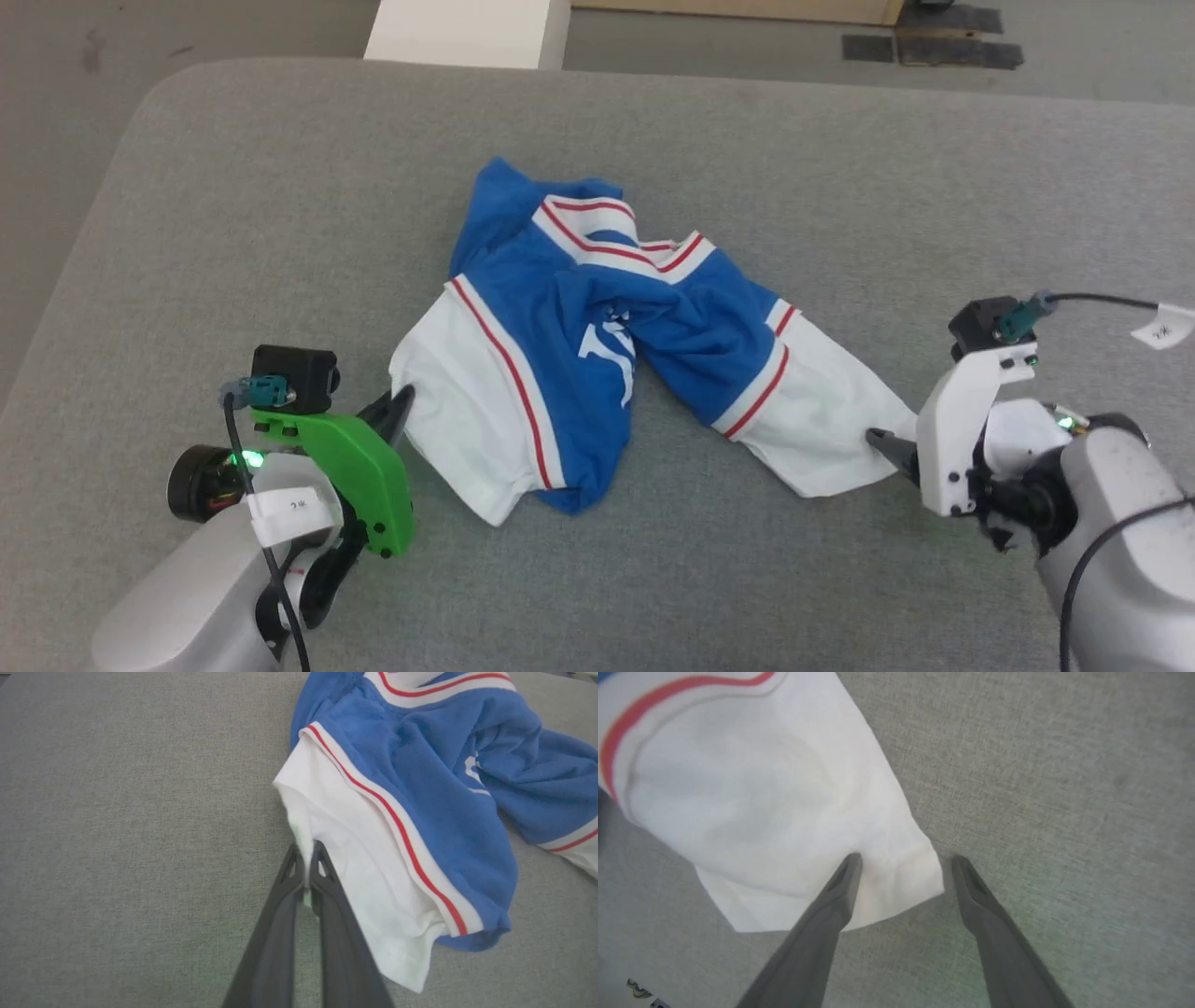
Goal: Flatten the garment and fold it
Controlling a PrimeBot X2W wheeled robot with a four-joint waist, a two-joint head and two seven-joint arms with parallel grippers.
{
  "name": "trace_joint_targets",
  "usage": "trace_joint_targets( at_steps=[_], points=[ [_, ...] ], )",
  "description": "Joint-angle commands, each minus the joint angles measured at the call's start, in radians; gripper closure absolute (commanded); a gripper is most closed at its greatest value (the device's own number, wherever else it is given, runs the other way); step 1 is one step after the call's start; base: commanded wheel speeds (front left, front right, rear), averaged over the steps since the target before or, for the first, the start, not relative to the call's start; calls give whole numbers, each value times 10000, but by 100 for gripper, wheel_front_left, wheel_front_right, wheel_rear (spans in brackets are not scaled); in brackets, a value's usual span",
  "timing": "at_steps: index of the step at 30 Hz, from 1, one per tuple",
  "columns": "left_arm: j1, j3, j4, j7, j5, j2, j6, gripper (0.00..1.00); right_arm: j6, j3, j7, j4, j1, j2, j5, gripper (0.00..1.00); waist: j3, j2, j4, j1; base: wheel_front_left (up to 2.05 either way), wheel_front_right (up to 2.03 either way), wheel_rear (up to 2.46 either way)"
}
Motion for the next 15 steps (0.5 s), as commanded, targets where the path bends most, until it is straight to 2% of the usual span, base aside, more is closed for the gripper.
trace_joint_targets(
  at_steps=[1,4,5,7,11,15],
  points=[
    [-118,1,13,-72,72,-68,20,100,-11,259,368,387,-90,-6,190,0,254,120,236,0,0,0,0],
    [-122,-5,70,-121,58,-119,5,100,-11,674,800,804,-101,31,559,0,329,120,279,0,0,0,0],
    [-110,3,95,-137,41,-121,1,100,-11,821,967,935,-89,35,664,20,352,120,272,0,0,0,0],
    [-94,14,139,-160,17,-117,-10,100,-11,1050,1176,1113,-69,47,856,100,373,120,257,0,0,0,0],
    [-40,36,227,-172,-40,-79,-13,100,-11,1443,1286,1260,-153,22,1114,100,329,120,179,0,0,0,0],
    [-16,71,303,-194,-79,-24,-15,100,-11,1659,777,1177,-432,-122,1260,100,148,120,94,0,0,0,0]
  ],
)
